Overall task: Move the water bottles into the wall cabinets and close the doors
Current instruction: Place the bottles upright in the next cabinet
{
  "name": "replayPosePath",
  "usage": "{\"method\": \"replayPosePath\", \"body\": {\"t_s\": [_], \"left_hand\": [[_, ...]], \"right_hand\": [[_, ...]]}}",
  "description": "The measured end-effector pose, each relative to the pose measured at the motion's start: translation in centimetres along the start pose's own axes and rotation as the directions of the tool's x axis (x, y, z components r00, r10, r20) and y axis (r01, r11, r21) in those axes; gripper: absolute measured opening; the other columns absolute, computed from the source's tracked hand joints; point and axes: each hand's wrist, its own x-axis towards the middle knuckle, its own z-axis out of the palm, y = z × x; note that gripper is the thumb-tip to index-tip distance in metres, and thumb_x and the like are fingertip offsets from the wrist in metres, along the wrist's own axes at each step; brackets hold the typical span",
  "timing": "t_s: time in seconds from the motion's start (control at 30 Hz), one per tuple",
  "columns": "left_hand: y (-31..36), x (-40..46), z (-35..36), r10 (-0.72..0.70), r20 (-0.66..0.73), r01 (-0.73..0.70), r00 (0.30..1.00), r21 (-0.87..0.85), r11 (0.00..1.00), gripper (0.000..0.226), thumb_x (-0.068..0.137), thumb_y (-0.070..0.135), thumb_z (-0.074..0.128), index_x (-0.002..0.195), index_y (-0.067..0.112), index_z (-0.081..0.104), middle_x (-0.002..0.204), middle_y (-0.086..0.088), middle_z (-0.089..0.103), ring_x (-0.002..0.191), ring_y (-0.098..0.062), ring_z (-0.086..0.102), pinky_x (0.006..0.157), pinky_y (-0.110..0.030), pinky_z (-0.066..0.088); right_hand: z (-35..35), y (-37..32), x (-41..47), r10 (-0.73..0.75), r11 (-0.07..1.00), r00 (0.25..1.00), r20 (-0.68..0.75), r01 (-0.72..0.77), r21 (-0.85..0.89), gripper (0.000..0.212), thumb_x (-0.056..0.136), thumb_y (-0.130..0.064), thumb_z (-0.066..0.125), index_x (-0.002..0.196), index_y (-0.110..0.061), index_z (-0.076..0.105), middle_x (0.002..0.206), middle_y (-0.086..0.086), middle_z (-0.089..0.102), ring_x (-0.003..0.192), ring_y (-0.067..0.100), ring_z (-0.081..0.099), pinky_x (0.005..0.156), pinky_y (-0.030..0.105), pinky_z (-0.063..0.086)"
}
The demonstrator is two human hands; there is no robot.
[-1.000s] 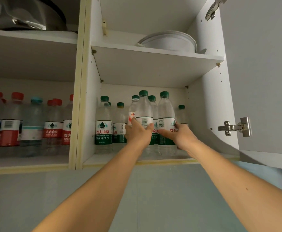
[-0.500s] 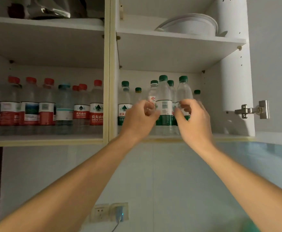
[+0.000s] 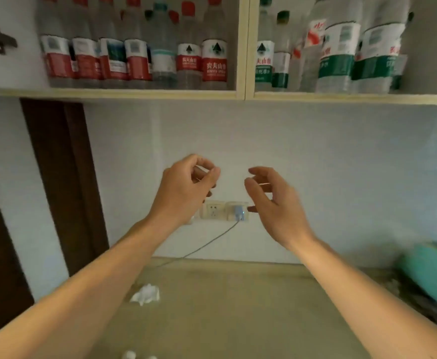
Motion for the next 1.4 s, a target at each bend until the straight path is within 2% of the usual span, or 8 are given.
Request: {"method": "replayPosePath", "body": {"t_s": [0.27, 0.43, 0.57, 0.67, 0.77, 1.03, 1.17, 1.4], "left_hand": [[-15.1, -11.7, -3.5, -0.455, 0.082, 0.446, 0.886, 0.113, 0.888, 0.023, 0.092, 0.032, 0.072, 0.104, 0.013, 0.068, 0.090, -0.006, 0.072, 0.077, -0.021, 0.072, 0.067, -0.039, 0.062], [-24.8, -19.4, -4.4, -0.727, 0.054, 0.670, 0.684, 0.348, 0.656, 0.036, 0.089, 0.043, 0.072, 0.114, 0.019, 0.063, 0.106, 0.003, 0.067, 0.082, -0.006, 0.059, 0.068, -0.020, 0.047], [-30.1, -24.6, -5.4, -0.891, 0.025, 0.794, 0.454, 0.442, 0.417, 0.075, 0.078, 0.054, 0.078, 0.133, 0.009, 0.054, 0.132, -0.009, 0.060, 0.117, -0.028, 0.059, 0.099, -0.037, 0.047], [-31.9, -27.5, -5.5, -0.935, 0.107, 0.858, 0.338, 0.374, 0.353, 0.071, 0.077, 0.042, 0.083, 0.132, 0.006, 0.055, 0.126, -0.009, 0.065, 0.102, -0.029, 0.070, 0.088, -0.036, 0.055], [-32.7, -29.0, -5.1, -0.935, 0.125, 0.894, 0.332, 0.275, 0.354, 0.048, 0.079, 0.027, 0.084, 0.118, 0.015, 0.059, 0.109, -0.009, 0.071, 0.076, -0.027, 0.076, 0.076, -0.047, 0.062], [-31.1, -29.1, -0.1, -0.904, 0.265, 0.774, 0.336, 0.470, 0.425, 0.085, 0.080, 0.053, 0.078, 0.145, 0.016, 0.037, 0.132, -0.009, 0.061, 0.111, -0.024, 0.063, 0.082, -0.030, 0.050], [-29.4, -29.8, 5.0, -0.874, 0.346, 0.778, 0.342, 0.418, 0.469, 0.087, 0.073, 0.059, 0.080, 0.138, 0.018, 0.038, 0.119, -0.004, 0.064, 0.094, -0.017, 0.066, 0.069, -0.027, 0.053], [-26.5, -30.6, 12.4, -0.841, 0.433, 0.762, 0.324, 0.407, 0.503, 0.086, 0.061, 0.063, 0.082, 0.121, 0.021, 0.038, 0.117, -0.007, 0.061, 0.098, -0.025, 0.066, 0.078, -0.040, 0.059]], "right_hand": [[11.1, 7.3, -9.8, 0.429, 0.903, 0.840, 0.331, -0.407, -0.138, 0.039, 0.098, -0.034, 0.060, 0.133, -0.015, 0.059, 0.111, -0.003, 0.063, 0.091, 0.023, 0.070, 0.082, 0.050, 0.059], [16.5, 11.7, -16.5, 0.632, 0.760, 0.620, 0.465, -0.614, -0.213, 0.039, 0.099, -0.032, 0.060, 0.134, -0.015, 0.057, 0.113, 0.001, 0.061, 0.089, 0.025, 0.070, 0.079, 0.046, 0.062], [20.1, 14.4, -21.7, 0.755, 0.585, 0.402, 0.519, -0.770, -0.254, 0.044, 0.095, -0.028, 0.064, 0.136, -0.013, 0.056, 0.112, 0.006, 0.063, 0.099, 0.026, 0.068, 0.077, 0.040, 0.063], [21.9, 15.5, -25.1, 0.791, 0.459, 0.243, 0.562, -0.843, -0.281, 0.054, 0.092, -0.027, 0.068, 0.142, -0.014, 0.051, 0.112, 0.005, 0.063, 0.100, 0.022, 0.067, 0.072, 0.033, 0.063], [23.0, 15.8, -27.3, 0.795, 0.380, 0.147, 0.588, -0.877, -0.294, 0.061, 0.091, -0.025, 0.070, 0.146, -0.014, 0.046, 0.107, 0.004, 0.063, 0.095, 0.021, 0.067, 0.073, 0.034, 0.063], [20.5, 17.6, -27.4, 0.837, 0.379, 0.127, 0.532, -0.837, -0.396, 0.071, 0.090, -0.023, 0.071, 0.150, -0.012, 0.035, 0.124, 0.012, 0.061, 0.104, 0.027, 0.068, 0.082, 0.040, 0.062], [15.4, 19.8, -25.7, 0.868, 0.372, 0.118, 0.482, -0.797, -0.476, 0.058, 0.088, -0.021, 0.073, 0.139, -0.013, 0.048, 0.118, 0.011, 0.066, 0.102, 0.026, 0.070, 0.077, 0.038, 0.062], [8.0, 22.2, -25.7, 0.905, 0.298, 0.083, 0.417, -0.824, -0.482, 0.059, 0.089, -0.018, 0.074, 0.141, -0.013, 0.048, 0.115, 0.012, 0.068, 0.098, 0.026, 0.072, 0.082, 0.042, 0.061]]}}
